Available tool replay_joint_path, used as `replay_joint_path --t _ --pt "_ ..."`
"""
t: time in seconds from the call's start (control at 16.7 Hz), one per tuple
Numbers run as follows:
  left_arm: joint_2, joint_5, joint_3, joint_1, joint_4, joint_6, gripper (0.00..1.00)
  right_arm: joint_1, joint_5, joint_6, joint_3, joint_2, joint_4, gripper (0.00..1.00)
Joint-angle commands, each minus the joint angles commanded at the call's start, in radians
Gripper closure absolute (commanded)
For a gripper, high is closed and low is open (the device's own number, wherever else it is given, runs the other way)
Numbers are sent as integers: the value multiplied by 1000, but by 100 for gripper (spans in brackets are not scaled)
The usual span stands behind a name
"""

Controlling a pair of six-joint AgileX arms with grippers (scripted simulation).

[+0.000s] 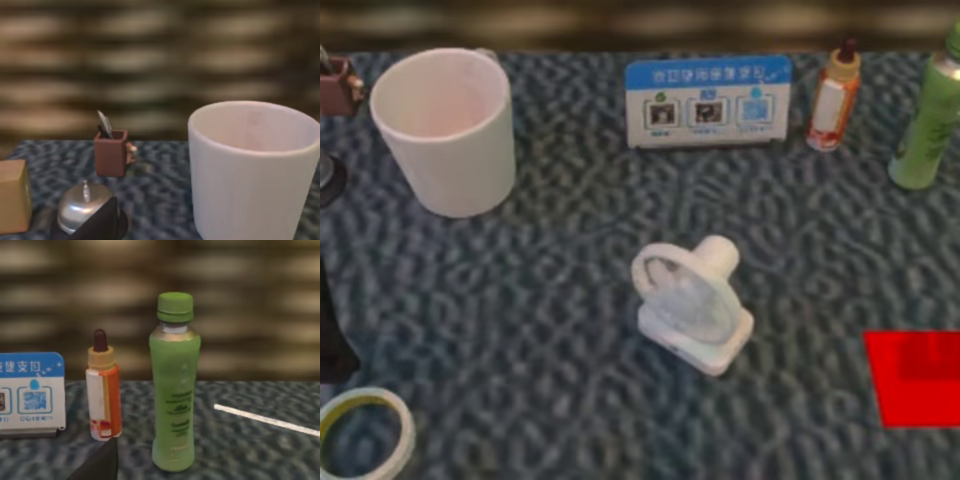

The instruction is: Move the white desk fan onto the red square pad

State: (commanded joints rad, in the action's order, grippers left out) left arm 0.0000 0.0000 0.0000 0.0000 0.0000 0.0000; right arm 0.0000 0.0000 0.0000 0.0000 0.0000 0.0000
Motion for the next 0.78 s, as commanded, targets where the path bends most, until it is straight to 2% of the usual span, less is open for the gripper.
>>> replay_joint_path --t 0.18,0.36,0.54,0.78 --pt "0 0 0 0 0 0 0 5 0 -2 10 10 -10 0" --pt "0 0 0 0 0 0 0 45 0 -15 101 103 -96 0" --pt "0 0 0 0 0 0 0 116 3 -35 284 291 -248 0" --pt "0 0 0 0 0 0 0 241 5 -65 642 663 -502 0"
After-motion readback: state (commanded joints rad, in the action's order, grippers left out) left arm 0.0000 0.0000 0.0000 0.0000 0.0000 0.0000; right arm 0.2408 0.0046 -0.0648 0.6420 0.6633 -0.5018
